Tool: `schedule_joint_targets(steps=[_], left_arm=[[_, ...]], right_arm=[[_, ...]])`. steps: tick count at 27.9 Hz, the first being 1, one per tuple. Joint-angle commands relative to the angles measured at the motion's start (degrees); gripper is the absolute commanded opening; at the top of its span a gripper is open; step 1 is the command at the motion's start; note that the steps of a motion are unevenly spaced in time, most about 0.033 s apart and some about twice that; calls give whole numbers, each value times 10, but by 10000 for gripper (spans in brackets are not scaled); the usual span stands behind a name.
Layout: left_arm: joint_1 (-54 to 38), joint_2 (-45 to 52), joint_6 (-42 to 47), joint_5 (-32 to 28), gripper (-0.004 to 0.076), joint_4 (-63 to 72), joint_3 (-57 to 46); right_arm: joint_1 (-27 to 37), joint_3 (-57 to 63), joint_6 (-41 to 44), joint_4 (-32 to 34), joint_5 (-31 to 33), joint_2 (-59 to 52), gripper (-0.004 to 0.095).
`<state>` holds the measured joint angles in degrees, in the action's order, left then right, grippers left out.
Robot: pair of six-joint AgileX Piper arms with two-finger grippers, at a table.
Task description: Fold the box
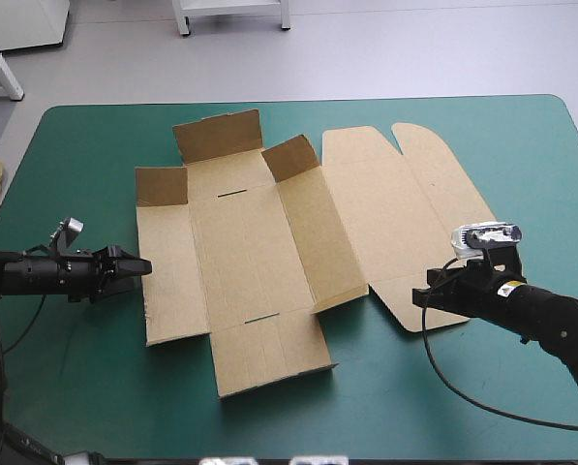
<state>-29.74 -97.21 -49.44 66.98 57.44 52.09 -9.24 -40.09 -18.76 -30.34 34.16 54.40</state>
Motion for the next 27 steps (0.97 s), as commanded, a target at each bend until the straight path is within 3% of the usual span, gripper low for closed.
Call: schedule_joint_targets(steps=[1,8,27], left_arm=[[10,15,-11,36,476,41,15],[58,-37,-36,28,476,38,15],[87,-39,-63,47,475,92,15]], right_arm=[[0,-17,-1,-14,-33,-5,-19],[0,-17,-1,-17,-38,-5,-19],[0,-17,0,-22,-41,-5,-19]])
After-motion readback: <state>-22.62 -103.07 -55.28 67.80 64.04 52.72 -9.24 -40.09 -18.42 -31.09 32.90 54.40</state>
